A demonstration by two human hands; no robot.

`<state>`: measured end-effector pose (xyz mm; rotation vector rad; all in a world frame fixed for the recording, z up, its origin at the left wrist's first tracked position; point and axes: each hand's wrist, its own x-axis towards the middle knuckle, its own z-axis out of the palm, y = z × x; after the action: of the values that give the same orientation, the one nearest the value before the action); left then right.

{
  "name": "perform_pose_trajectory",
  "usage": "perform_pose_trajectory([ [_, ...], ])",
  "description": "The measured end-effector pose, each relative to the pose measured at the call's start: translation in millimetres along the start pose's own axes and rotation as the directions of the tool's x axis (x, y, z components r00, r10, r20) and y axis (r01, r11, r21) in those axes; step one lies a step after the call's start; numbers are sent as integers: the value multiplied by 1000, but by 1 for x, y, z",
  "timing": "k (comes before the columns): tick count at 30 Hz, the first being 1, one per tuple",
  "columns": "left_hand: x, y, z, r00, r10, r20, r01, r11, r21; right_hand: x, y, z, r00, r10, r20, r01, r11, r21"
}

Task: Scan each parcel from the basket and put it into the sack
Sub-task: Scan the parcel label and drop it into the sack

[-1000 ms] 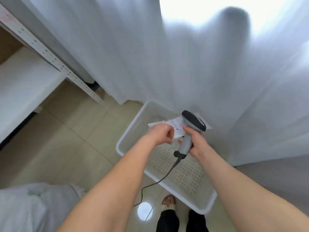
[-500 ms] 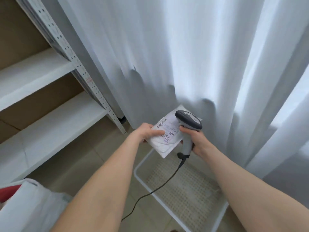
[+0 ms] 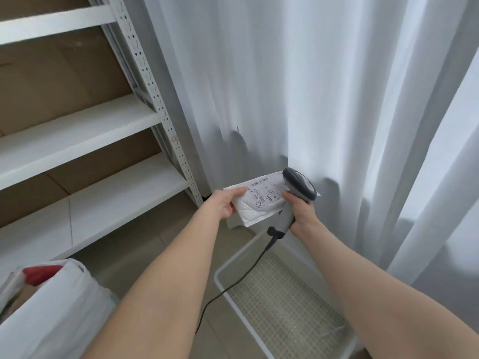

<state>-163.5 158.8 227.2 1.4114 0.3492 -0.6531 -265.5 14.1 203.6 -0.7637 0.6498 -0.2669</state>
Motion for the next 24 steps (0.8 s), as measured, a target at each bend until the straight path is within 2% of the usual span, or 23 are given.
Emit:
perform_pose_trajectory([
  [4, -3, 4, -12, 1000, 30, -4, -29, 997, 65, -7, 6, 20, 1000, 1, -23, -2, 997, -75],
  [8, 8, 17, -31, 982, 152, -109, -142, 985, 93, -10, 12, 32, 999, 34, -8, -35, 969, -246],
  [12, 20, 25, -56, 945, 252, -208, -207, 955, 214, -12, 15, 40, 999, -16, -43, 0, 943, -331],
  [16, 22, 29, -74, 932, 301, -200, -247, 934, 257, -18, 13, 51, 997, 24, 76, 7, 923, -384],
  [19, 24, 30, -78, 933, 307, -190, -255, 933, 254, -24, 14, 67, 988, 36, 153, 47, 863, -504],
  [24, 27, 32, -81, 937, 295, -186, -245, 936, 254, -29, 18, 86, 991, 19, 134, 63, 812, -580],
])
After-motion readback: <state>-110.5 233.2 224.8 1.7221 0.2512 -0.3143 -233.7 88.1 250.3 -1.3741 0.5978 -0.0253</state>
